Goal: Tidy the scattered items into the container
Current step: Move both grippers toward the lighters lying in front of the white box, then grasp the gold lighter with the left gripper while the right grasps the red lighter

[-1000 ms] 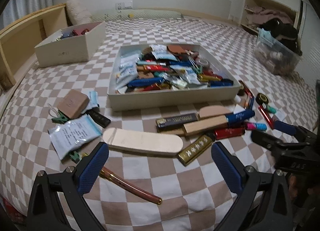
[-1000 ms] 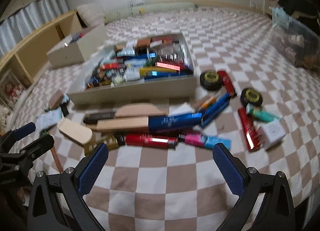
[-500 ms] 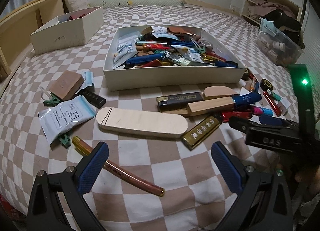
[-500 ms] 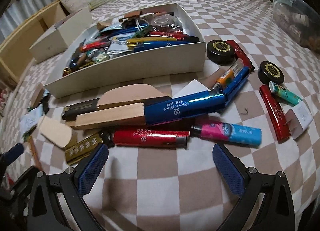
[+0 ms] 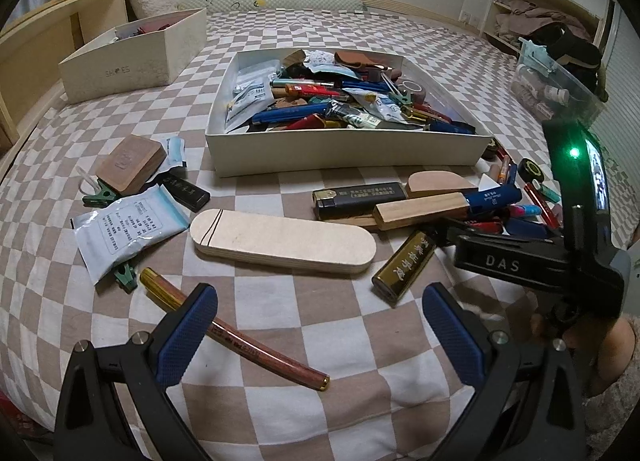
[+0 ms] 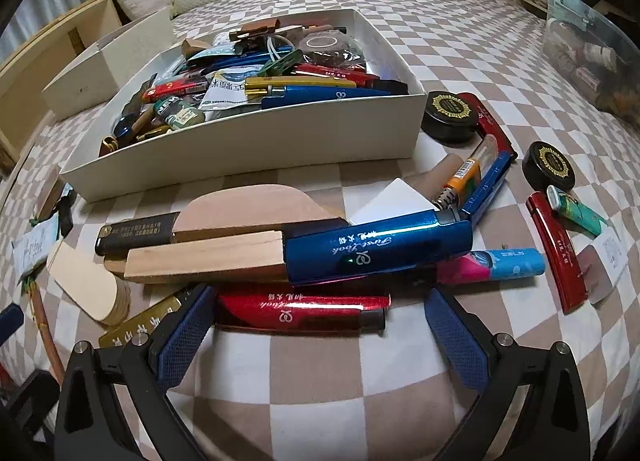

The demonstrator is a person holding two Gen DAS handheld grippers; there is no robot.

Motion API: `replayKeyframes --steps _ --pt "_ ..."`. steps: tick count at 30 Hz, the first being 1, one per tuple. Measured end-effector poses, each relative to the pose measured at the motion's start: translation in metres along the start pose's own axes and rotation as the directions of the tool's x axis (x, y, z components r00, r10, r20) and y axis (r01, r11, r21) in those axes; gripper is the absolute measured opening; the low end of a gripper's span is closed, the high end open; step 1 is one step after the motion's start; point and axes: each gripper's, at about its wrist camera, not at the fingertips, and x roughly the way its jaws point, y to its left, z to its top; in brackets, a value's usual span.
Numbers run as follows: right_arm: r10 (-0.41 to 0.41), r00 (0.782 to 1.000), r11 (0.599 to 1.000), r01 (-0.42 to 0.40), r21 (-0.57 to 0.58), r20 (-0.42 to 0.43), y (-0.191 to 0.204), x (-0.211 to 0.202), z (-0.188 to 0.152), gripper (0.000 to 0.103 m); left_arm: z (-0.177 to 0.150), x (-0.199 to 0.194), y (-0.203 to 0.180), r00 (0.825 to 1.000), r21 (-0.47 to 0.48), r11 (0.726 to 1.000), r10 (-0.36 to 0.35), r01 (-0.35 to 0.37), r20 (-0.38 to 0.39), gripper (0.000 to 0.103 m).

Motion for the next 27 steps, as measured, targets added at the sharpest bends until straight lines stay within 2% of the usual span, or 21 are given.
replayKeyframes --steps 1,5,11,21,27 --pt "-0.010 1.000 1.000 0.010 -0.013 -0.002 0.000 0.000 -0.001 0.095 0.000 0.000 0.001 1.000 -0.002 1.000 0.000 0.000 0.000 0.103" --pt "-0.014 1.000 0.999 0.014 -0.045 0.003 -0.003 -0.001 -0.001 0.089 0.000 -0.001 0.005 1.000 -0.020 1.000 0.001 -0.001 0.002 0.103" --pt "-0.014 1.000 0.994 0.013 -0.110 -0.008 0.004 0.005 0.008 0.083 -0.002 -0.004 0.010 1.000 -0.038 0.999 0.006 -0.006 0.009 0.103" --pt "0.069 0.998 0.963 -0.069 -0.261 -0.009 0.032 -0.005 -0.012 0.083 -0.004 -0.007 0.016 1.000 -0.070 0.998 0.011 -0.010 0.010 0.103" --pt "0.125 0.992 0.942 -0.125 -0.312 -0.020 0.044 -0.014 -0.026 0.083 -0.005 -0.004 0.012 1.000 -0.064 0.998 0.007 -0.008 -0.007 0.103"
